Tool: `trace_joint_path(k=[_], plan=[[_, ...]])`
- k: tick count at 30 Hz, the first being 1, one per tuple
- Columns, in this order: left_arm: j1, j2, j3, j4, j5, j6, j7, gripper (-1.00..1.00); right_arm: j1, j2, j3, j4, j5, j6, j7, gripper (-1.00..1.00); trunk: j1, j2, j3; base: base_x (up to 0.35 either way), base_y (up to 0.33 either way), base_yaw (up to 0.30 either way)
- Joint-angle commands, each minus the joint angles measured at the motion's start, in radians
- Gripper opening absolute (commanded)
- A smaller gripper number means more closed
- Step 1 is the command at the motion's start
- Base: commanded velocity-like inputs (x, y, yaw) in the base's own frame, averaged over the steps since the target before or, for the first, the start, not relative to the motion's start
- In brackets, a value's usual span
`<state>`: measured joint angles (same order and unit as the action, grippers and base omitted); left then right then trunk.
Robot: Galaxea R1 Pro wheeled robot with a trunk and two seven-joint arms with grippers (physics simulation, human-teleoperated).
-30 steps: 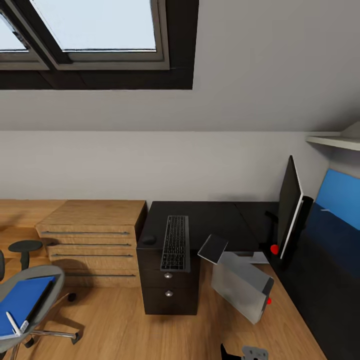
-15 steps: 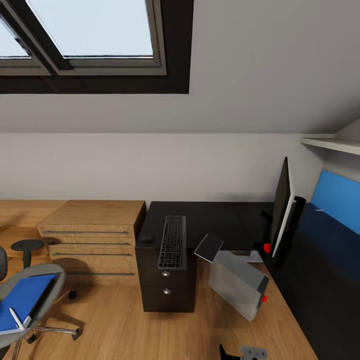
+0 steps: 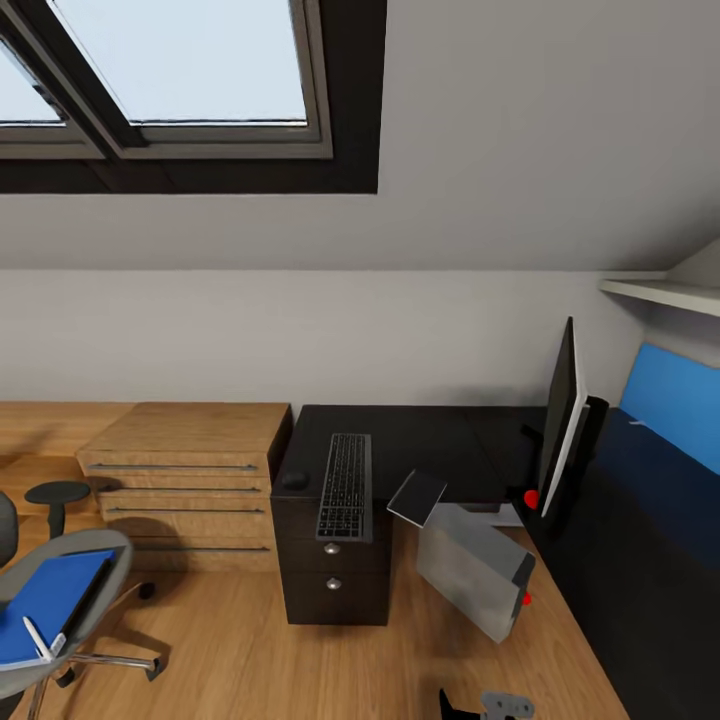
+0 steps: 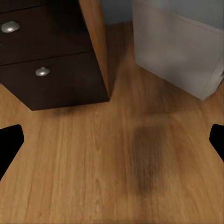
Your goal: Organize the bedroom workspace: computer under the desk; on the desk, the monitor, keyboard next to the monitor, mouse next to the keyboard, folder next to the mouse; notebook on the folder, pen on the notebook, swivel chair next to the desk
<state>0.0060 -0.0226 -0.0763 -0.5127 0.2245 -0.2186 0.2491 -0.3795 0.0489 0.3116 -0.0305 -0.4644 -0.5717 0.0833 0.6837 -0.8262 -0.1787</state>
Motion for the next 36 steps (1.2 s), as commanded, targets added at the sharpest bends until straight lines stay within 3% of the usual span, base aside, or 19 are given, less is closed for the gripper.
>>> trace_joint_path(k=[1,7,8,9,18,19,24,36], plan=[[0.000,0.001,-0.008,-0.001,0.010,-0.003,0.007,1.00,-0.001,0.000,0.001,0.002,-0.010,-0.004,0.009,1.00,-0.004,0.006,0.002,0.000,0.000,0.000],[0.000,0.001,-0.008,0.000,0.010,-0.001,0.007,1.00,-0.001,0.000,0.002,-0.005,-0.009,-0.005,0.009,1.00,-0.027,0.048,0.021,0.000,0.000,0.000],[0.000,0.000,-0.008,0.000,0.010,-0.001,0.007,1.00,-0.005,-0.035,-0.007,-0.192,-0.014,0.036,-0.024,1.00,-0.031,0.055,0.024,0.000,0.000,0.000],[0.000,0.000,-0.008,0.000,0.010,-0.001,0.007,1.00,-0.005,-0.042,-0.007,-0.229,-0.015,0.056,-0.041,1.00,-0.034,0.062,0.027,0.000,0.000,0.000],[0.000,0.000,-0.008,0.000,0.010,-0.002,0.007,1.00,-0.005,-0.113,-0.010,-0.709,-0.011,0.500,-0.385,1.00,-0.069,0.125,0.055,0.000,0.000,0.000],[0.000,0.000,-0.008,0.000,0.010,-0.002,0.007,1.00,-0.006,-0.132,-0.017,-0.798,-0.013,0.596,-0.439,1.00,-0.073,0.132,0.058,0.000,0.000,0.000],[0.000,0.001,-0.008,0.000,0.010,-0.002,0.007,1.00,-0.004,-0.174,-0.065,-0.967,-0.018,0.751,-0.549,1.00,-0.092,0.167,0.074,0.000,0.000,0.000],[0.000,0.001,-0.008,0.000,0.010,-0.003,0.007,1.00,0.000,-0.206,-0.112,-1.041,-0.018,0.794,-0.606,1.00,-0.138,0.251,0.112,0.000,0.000,-0.087]])
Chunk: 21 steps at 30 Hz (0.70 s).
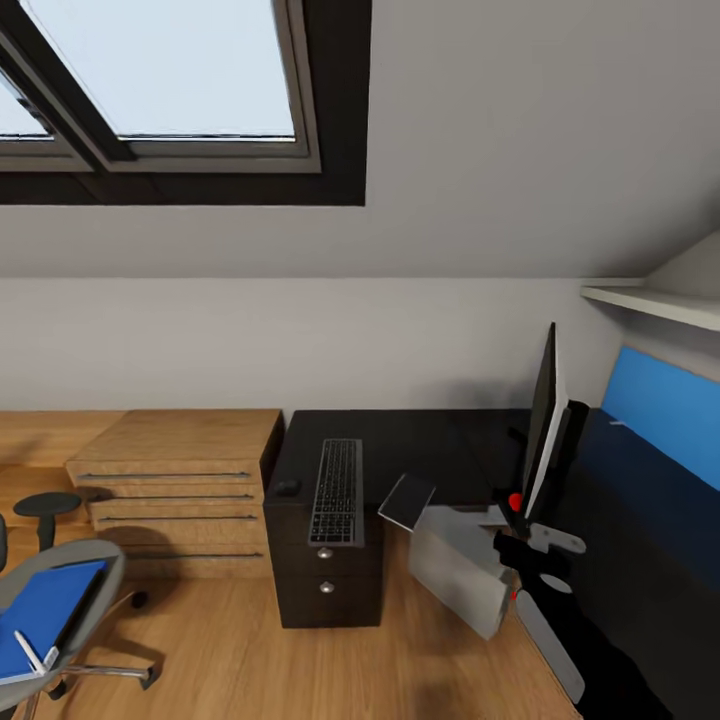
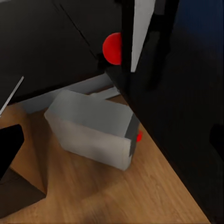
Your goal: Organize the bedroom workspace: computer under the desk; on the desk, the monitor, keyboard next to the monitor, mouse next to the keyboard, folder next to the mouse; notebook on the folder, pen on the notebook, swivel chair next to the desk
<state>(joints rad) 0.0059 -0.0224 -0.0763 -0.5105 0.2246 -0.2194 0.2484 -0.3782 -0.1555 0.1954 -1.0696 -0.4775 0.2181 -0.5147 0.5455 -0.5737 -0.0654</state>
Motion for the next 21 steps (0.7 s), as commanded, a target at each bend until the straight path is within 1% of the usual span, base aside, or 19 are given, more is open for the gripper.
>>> trace_joint_path(k=[1,5,7,8,12,13,14,15,17,19,20,21], plan=[[0.000,0.001,-0.008,-0.002,0.010,-0.003,0.008,1.00,-0.001,-0.004,-0.002,-0.002,-0.005,0.004,-0.008,1.00,-0.003,0.006,0.002,0.000,0.000,-0.234],[0.000,0.001,-0.008,-0.002,0.010,-0.004,0.008,1.00,-0.001,-0.011,-0.038,-0.002,-0.005,0.004,-0.007,1.00,-0.019,0.034,0.014,0.000,0.000,-0.246],[0.000,0.001,-0.008,-0.002,0.010,-0.004,0.008,1.00,-0.001,-0.013,-0.055,-0.002,-0.005,0.004,-0.006,1.00,-0.019,0.034,0.014,0.000,0.000,-0.254],[0.000,0.001,-0.007,-0.002,0.010,-0.005,0.008,1.00,-0.001,-0.014,-0.073,-0.002,-0.005,0.004,-0.005,1.00,-0.019,0.034,0.014,0.000,0.000,-0.258],[0.000,0.001,-0.004,-0.003,0.009,-0.008,0.008,1.00,-0.001,-0.015,-0.114,-0.001,-0.004,0.003,-0.002,1.00,-0.019,0.034,0.014,0.000,0.000,-0.256],[0.000,0.001,-0.004,-0.003,0.009,-0.009,0.008,1.00,-0.001,-0.017,-0.121,-0.001,-0.004,0.003,-0.001,1.00,-0.019,0.034,0.014,0.000,0.000,-0.211],[0.000,0.001,-0.003,-0.003,0.009,-0.010,0.008,1.00,-0.001,-0.022,-0.139,0.001,-0.004,-0.004,0.001,1.00,-0.019,0.034,0.014,0.000,0.000,-0.108],[0.000,0.001,-0.003,-0.003,0.009,-0.010,0.007,1.00,-0.001,-0.024,-0.143,0.003,-0.003,-0.009,0.002,1.00,-0.019,0.034,0.014,0.000,0.000,-0.086],[0.000,0.001,-0.002,-0.003,0.009,-0.010,0.007,1.00,-0.001,-0.027,-0.151,0.012,0.000,-0.042,0.004,1.00,-0.019,0.034,0.014,0.000,0.000,-0.050],[0.000,0.001,-0.001,-0.003,0.009,-0.011,0.006,1.00,-0.001,-0.029,-0.153,0.035,0.007,-0.101,0.004,1.00,-0.019,0.034,0.014,0.000,0.000,-0.025],[0.000,0.001,-0.001,-0.003,0.009,-0.011,0.005,1.00,-0.001,-0.030,-0.153,0.067,0.018,-0.149,0.005,1.00,-0.019,0.034,0.014,0.000,0.000,-0.014],[0.000,0.001,-0.001,-0.003,0.009,-0.011,0.005,1.00,-0.002,-0.030,-0.153,0.089,0.025,-0.173,0.005,1.00,-0.019,0.034,0.014,0.000,0.000,-0.012]])
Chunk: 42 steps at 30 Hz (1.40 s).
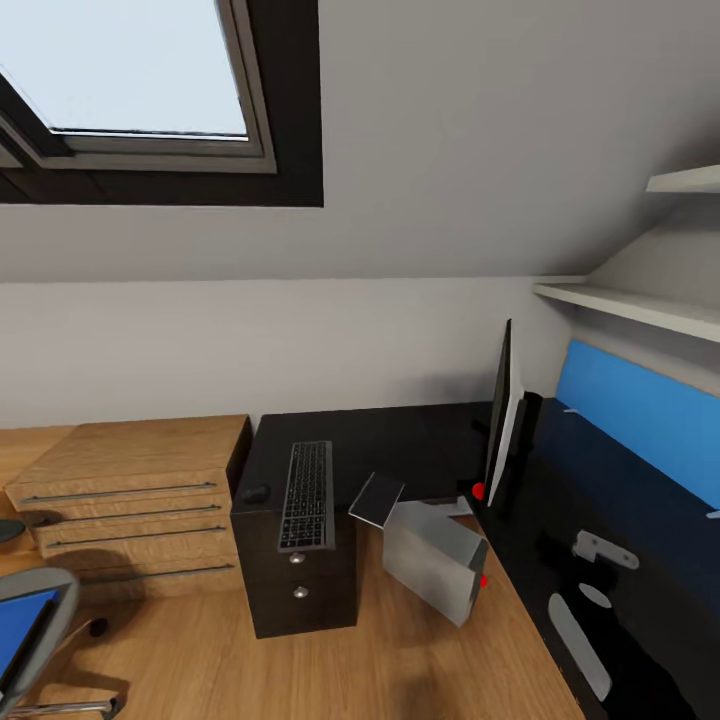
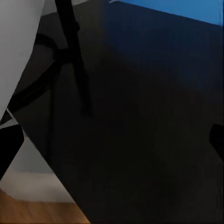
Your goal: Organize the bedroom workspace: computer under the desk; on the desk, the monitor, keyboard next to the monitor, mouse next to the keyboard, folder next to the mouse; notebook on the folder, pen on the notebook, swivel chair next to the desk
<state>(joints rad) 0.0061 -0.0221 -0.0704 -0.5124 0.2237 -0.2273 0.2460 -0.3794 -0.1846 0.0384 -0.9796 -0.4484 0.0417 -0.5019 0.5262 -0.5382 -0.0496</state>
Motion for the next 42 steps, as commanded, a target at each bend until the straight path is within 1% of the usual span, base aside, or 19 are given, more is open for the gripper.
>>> trace_joint_path(k=[1,4,6,7,8,9,10,13,14,17,18,22,26,34,38,42], plan=[[0.000,0.001,-0.008,-0.001,0.010,-0.003,0.007,1.00,-0.002,-0.002,0.004,0.024,0.006,-0.018,-0.007,1.00,0.000,-0.002,-0.002,0.000,0.000,-0.009],[0.000,0.001,-0.008,-0.001,0.010,-0.003,0.006,1.00,-0.010,-0.004,0.004,0.109,0.050,-0.069,-0.004,1.00,0.000,-0.002,-0.002,0.000,0.000,-0.006],[0.000,0.001,-0.008,-0.001,0.010,-0.003,0.006,1.00,-0.033,-0.004,0.004,0.168,0.086,-0.089,0.004,1.00,0.000,-0.002,-0.002,0.000,0.000,-0.003],[0.000,0.001,-0.009,-0.001,0.010,-0.003,0.006,1.00,-0.053,-0.005,0.004,0.197,0.102,-0.096,0.011,1.00,0.000,-0.002,-0.002,0.000,0.000,-0.002],[0.000,0.001,-0.009,-0.001,0.009,-0.003,0.006,1.00,-0.108,-0.005,0.003,0.258,0.129,-0.106,0.028,1.00,0.000,-0.002,-0.002,0.000,0.000,-0.002],[0.000,0.001,-0.009,-0.001,0.009,-0.003,0.006,1.00,-0.140,-0.006,0.002,0.292,0.140,-0.110,0.039,1.00,0.000,-0.002,-0.002,0.000,0.000,-0.001],[0.000,0.001,-0.009,-0.001,0.009,-0.003,0.006,1.00,-0.207,-0.008,0.001,0.375,0.154,-0.116,0.063,1.00,0.000,-0.002,-0.002,0.000,0.000,0.000],[0.000,0.001,-0.009,-0.001,0.009,-0.003,0.006,1.00,-0.311,-0.015,0.000,0.527,0.166,-0.121,0.095,1.00,0.000,-0.002,-0.002,0.000,0.000,0.000],[0.000,0.001,-0.009,-0.001,0.009,-0.003,0.006,1.00,-0.381,-0.019,-0.001,0.624,0.172,-0.126,0.110,1.00,0.000,-0.002,-0.002,0.000,0.000,0.000],[0.000,0.001,-0.009,-0.001,0.009,-0.003,0.005,1.00,-0.469,-0.022,-0.001,0.723,0.177,-0.145,0.122,1.00,0.000,-0.002,-0.002,0.000,0.000,0.000],[0.000,0.001,-0.010,-0.001,0.008,-0.003,0.004,1.00,-0.507,-0.024,-0.002,0.761,0.178,-0.166,0.126,1.00,0.000,-0.002,-0.002,0.017,0.000,0.000],[0.000,0.001,-0.013,0.000,0.007,-0.004,0.001,1.00,-0.553,-0.021,-0.003,0.807,0.176,-0.203,0.130,1.00,0.000,-0.002,-0.002,0.123,0.000,0.000],[0.000,0.001,-0.015,0.000,0.006,-0.003,0.000,1.00,-0.568,-0.014,-0.006,0.824,0.174,-0.231,0.132,1.00,0.000,-0.002,-0.002,0.255,0.000,0.000],[0.000,0.001,-0.015,0.000,0.006,-0.002,0.002,1.00,-0.574,-0.002,-0.008,0.838,0.174,-0.270,0.135,1.00,0.000,-0.002,-0.002,0.187,0.000,0.000],[0.000,0.001,-0.014,0.000,0.006,-0.002,0.001,1.00,-0.572,0.001,-0.008,0.841,0.177,-0.278,0.146,1.00,0.000,-0.002,-0.002,0.063,0.000,0.000],[0.000,0.001,-0.012,0.000,0.007,-0.003,0.001,1.00,-0.571,0.001,-0.007,0.842,0.180,-0.280,0.160,1.00,0.000,-0.002,-0.002,0.219,0.000,0.000]])
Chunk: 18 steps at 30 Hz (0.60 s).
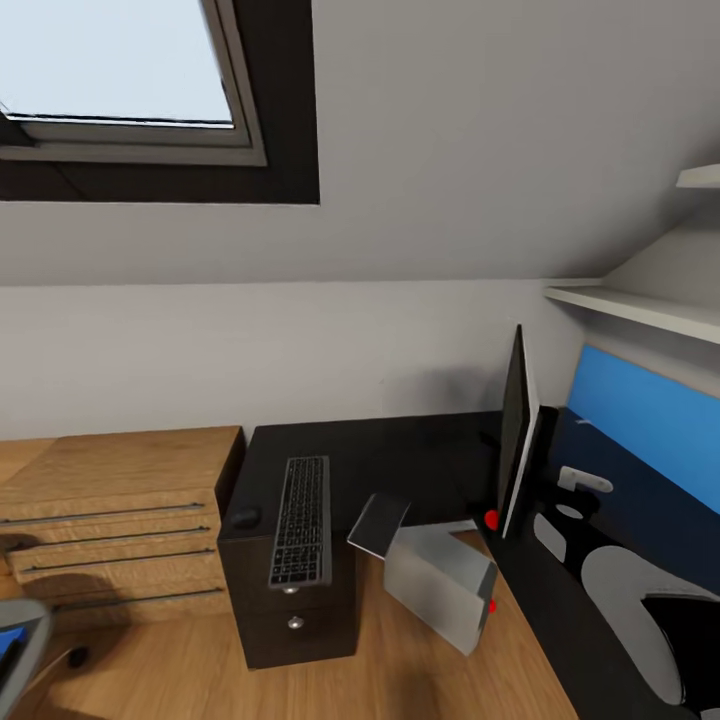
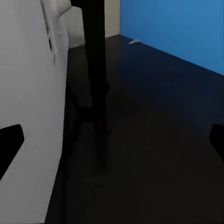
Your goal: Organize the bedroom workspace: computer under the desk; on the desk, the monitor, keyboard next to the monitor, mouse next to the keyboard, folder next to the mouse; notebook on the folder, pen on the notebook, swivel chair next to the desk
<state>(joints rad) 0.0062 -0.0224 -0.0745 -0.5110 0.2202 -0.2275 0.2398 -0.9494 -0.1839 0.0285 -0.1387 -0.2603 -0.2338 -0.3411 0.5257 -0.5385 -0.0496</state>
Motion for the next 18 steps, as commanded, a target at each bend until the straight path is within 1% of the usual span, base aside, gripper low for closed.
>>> trace_joint_path(k=[1,4,7,14,18], plan=[[0.000,0.001,-0.008,-0.001,0.011,-0.003,0.007,1.00,-0.001,0.000,0.003,0.001,-0.007,-0.005,0.001,1.00,0.001,-0.002,-0.002,0.253,0.000,0.000],[0.000,0.001,-0.008,-0.001,0.011,-0.002,0.008,1.00,0.000,0.000,0.004,0.001,-0.006,-0.005,0.003,1.00,0.001,-0.002,-0.002,0.182,0.000,0.000],[0.000,0.001,-0.008,-0.001,0.012,-0.001,0.010,1.00,0.001,0.004,0.007,0.000,-0.005,-0.006,0.006,1.00,0.001,-0.002,-0.002,0.027,0.000,0.000],[0.000,0.001,-0.007,-0.001,0.013,-0.001,0.012,1.00,0.001,0.031,0.008,-0.001,-0.005,-0.007,0.007,1.00,0.001,-0.002,-0.002,0.004,0.000,0.003],[0.000,0.001,-0.006,-0.001,0.013,-0.001,0.013,1.00,0.002,0.038,0.007,-0.001,-0.005,-0.007,0.008,1.00,0.001,-0.002,-0.002,0.000,0.000,0.113]])
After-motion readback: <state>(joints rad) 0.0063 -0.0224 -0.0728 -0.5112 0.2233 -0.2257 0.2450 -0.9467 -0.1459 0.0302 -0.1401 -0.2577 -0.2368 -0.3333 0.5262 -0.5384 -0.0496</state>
